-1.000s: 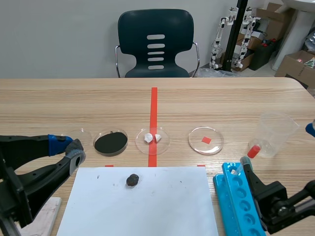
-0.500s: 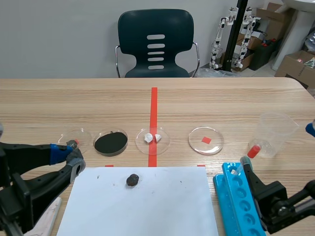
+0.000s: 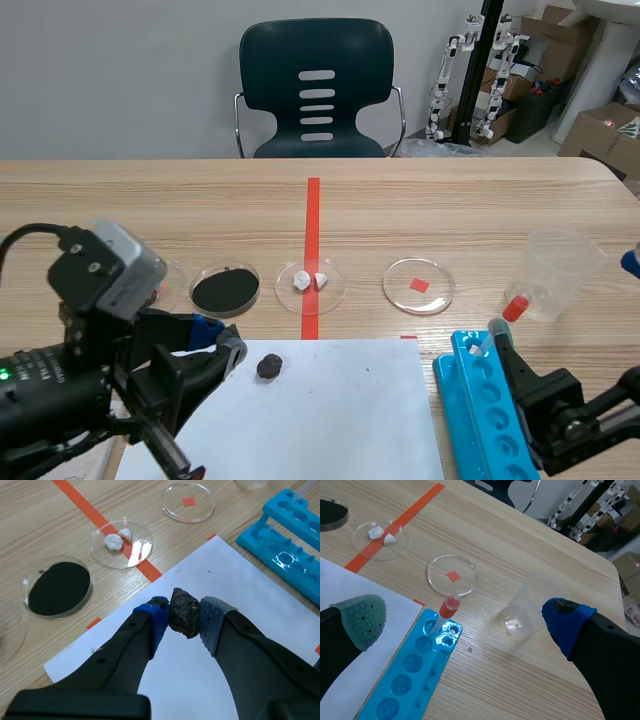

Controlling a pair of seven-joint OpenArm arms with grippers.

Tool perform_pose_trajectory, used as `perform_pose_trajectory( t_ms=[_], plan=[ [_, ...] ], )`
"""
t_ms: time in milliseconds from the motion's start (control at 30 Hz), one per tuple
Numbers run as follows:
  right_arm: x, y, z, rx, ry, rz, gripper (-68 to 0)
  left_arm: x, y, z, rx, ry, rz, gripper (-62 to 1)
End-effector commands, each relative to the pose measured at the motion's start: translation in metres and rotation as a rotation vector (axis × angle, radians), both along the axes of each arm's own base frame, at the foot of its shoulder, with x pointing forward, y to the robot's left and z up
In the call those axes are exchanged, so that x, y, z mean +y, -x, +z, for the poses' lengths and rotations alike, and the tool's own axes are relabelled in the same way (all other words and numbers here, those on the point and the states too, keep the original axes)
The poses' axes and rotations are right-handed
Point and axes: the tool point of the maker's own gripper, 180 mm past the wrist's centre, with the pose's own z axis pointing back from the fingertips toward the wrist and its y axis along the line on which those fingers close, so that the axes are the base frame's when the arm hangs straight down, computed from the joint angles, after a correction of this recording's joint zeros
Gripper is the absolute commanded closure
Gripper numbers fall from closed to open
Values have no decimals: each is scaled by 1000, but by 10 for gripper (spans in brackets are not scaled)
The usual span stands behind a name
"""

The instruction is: Put the right mineral back

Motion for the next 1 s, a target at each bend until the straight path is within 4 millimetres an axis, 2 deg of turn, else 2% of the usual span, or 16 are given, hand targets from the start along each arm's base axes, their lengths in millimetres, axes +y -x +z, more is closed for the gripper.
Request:
perform_pose_trajectory(
  t_ms=[0,333,467,633,967],
  plan=[
    [1,-5,11,-42,-9,-1,-679,-12,-4,7,-10,40,-5,-111],
    [1,-5,11,-42,-9,-1,-679,-75,-10,2,24,52,-118,-111],
    [1,-5,11,-42,-9,-1,-679,-87,-26,-4,37,14,-82,-111],
    [1,-5,11,-42,-9,-1,-679,-94,-46,-22,104,-19,-29,-111],
    [1,-5,11,-42,-9,-1,-679,-133,-52,-50,191,-27,-57,-111]
  ],
)
